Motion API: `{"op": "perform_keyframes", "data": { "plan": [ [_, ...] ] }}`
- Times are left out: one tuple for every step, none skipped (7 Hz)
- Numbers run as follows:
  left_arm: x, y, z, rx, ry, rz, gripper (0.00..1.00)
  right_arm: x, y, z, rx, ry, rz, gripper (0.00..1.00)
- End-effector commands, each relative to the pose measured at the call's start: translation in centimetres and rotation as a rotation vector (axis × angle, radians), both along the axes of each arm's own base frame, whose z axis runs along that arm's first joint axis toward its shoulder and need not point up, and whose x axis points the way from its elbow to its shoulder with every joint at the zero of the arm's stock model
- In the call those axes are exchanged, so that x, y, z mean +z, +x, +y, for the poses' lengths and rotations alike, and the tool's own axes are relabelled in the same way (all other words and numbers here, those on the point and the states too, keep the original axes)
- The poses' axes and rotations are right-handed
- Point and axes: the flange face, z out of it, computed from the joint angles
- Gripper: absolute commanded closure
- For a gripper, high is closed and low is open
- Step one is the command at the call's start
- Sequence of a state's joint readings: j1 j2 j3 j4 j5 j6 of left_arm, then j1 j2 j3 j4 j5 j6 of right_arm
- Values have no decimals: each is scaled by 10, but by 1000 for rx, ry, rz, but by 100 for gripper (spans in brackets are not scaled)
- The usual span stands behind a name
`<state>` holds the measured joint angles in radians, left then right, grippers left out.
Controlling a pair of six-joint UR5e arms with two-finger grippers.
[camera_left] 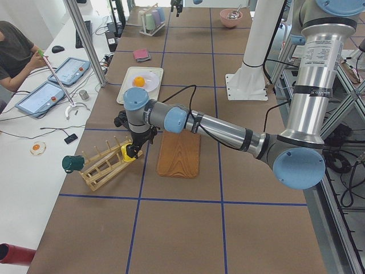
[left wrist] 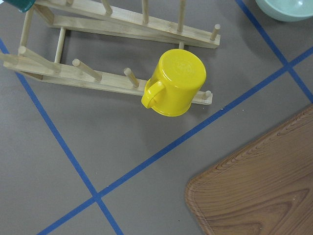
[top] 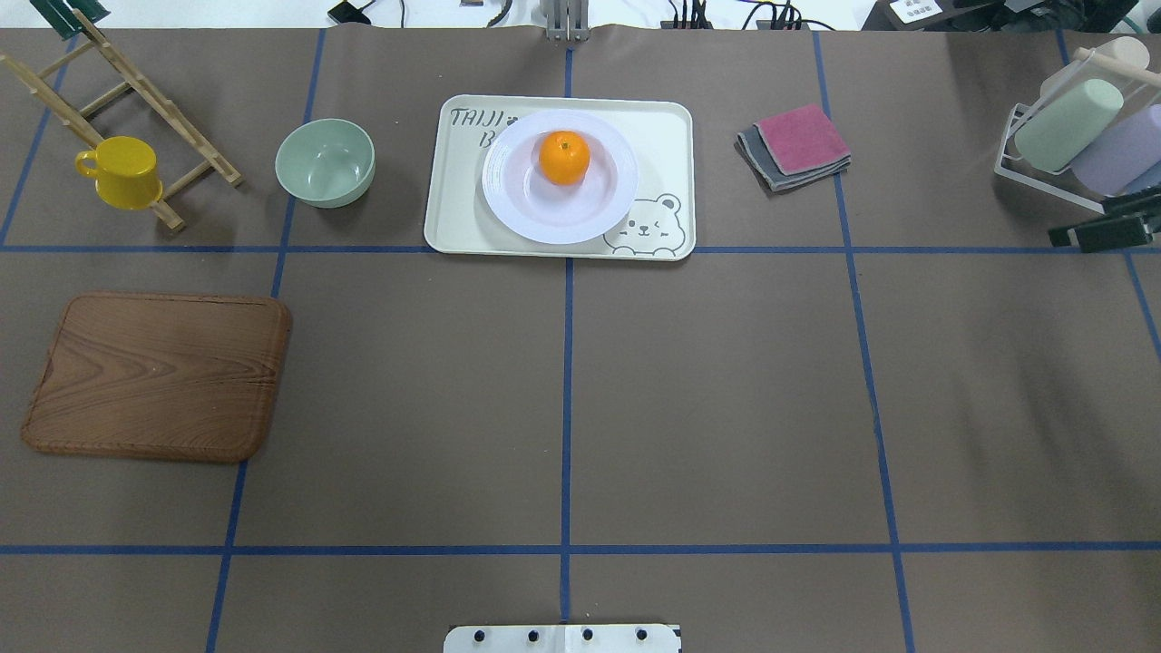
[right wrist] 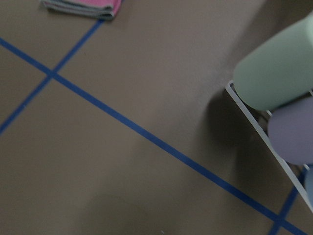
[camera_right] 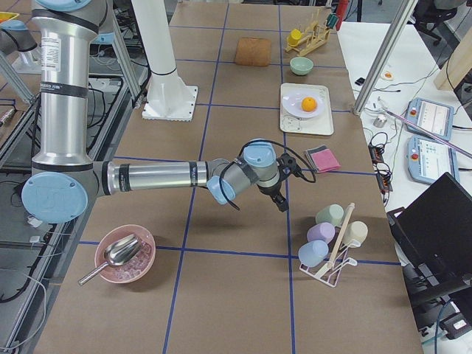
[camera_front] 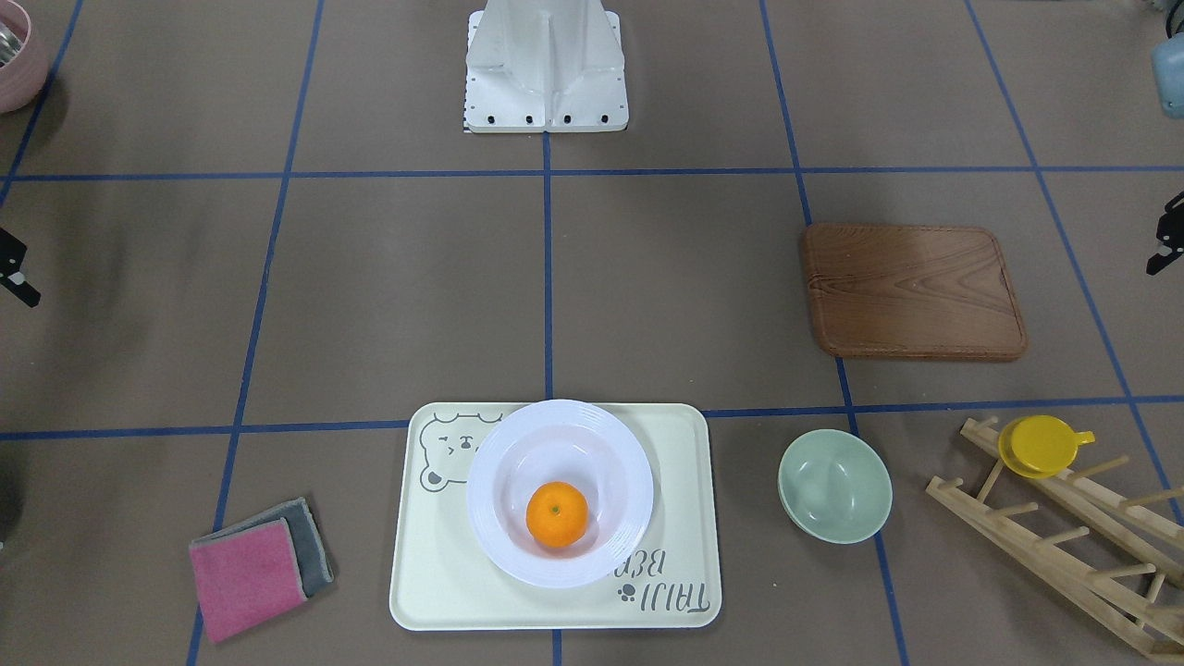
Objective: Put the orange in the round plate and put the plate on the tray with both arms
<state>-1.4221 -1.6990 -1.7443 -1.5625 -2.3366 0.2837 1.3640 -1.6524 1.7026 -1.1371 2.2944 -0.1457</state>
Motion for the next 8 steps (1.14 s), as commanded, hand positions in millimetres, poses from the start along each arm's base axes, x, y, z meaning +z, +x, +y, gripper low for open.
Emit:
{"op": "perform_keyframes", "data": {
  "plan": [
    [16, -19, 9, -21, -16, -4, 1, 17, 61, -9, -127, -62, 97, 0],
    [31, -41, 9, -30, -36, -16, 1, 19, 64, -13, -156, -89, 103, 0],
    [49, -59, 12, -59, -105, -21, 1, 23, 67, -10, -166, -119, 104, 0],
    [68, -62, 12, -63, -162, -23, 1, 26, 70, -8, -165, -154, 98, 0],
    [92, -64, 14, -75, -223, -6, 1, 24, 82, -6, -140, -175, 87, 0],
    [95, -67, 15, -82, -231, 9, 1, 25, 87, -5, -131, -179, 86, 0],
    [95, -68, 13, -84, -230, 10, 1, 24, 83, -10, -140, -212, 86, 0],
    [93, -68, 10, -84, -225, 11, 1, 13, 85, -20, -144, -255, 84, 0]
  ]
}}
